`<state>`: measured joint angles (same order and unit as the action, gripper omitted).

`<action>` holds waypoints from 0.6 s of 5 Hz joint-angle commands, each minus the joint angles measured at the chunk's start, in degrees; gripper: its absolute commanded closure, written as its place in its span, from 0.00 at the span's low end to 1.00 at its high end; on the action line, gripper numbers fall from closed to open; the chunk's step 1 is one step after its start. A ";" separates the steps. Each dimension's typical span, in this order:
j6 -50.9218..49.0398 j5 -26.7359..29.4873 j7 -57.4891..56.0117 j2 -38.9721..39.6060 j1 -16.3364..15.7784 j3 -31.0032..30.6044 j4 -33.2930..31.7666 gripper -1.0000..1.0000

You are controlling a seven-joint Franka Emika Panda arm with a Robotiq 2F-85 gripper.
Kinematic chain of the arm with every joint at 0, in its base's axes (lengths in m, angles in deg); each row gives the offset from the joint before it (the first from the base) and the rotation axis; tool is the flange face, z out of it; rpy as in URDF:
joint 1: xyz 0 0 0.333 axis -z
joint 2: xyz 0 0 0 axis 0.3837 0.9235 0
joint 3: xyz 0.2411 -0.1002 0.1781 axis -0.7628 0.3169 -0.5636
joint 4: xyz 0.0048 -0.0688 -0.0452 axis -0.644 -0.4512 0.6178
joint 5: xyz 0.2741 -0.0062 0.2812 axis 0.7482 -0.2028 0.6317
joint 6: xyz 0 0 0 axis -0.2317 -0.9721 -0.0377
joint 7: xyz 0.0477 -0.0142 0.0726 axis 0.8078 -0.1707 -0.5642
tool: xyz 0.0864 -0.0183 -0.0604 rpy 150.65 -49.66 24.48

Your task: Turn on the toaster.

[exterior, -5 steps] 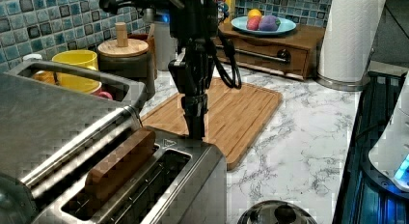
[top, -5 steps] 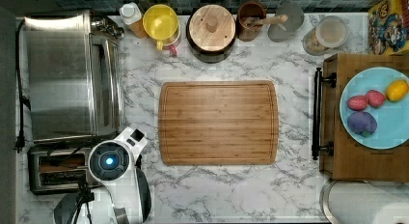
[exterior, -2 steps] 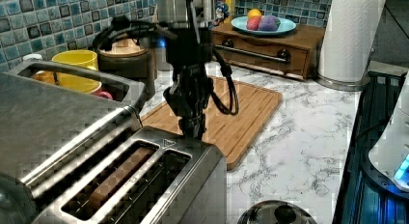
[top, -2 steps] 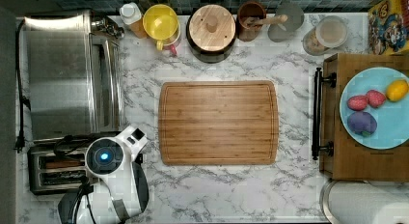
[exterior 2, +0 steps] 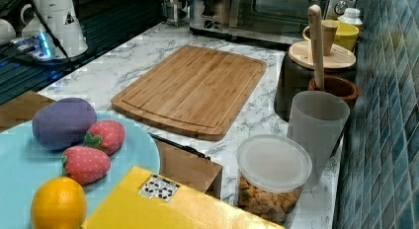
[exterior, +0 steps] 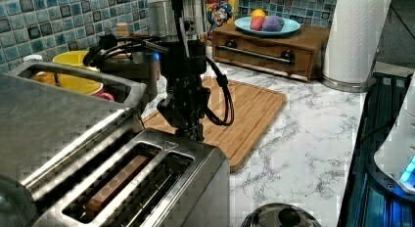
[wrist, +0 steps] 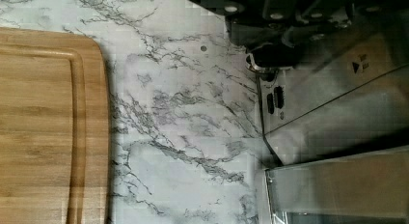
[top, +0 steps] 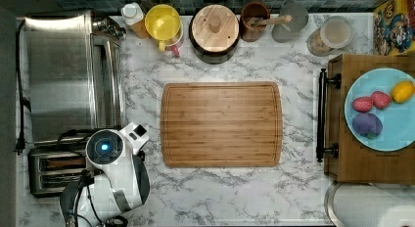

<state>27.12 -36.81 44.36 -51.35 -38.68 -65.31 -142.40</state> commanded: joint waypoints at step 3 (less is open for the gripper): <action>6.84 -0.62 2.35 10.73 -0.61 -2.45 -10.70 1.00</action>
<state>27.31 -36.87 44.36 -51.34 -37.81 -66.22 -142.40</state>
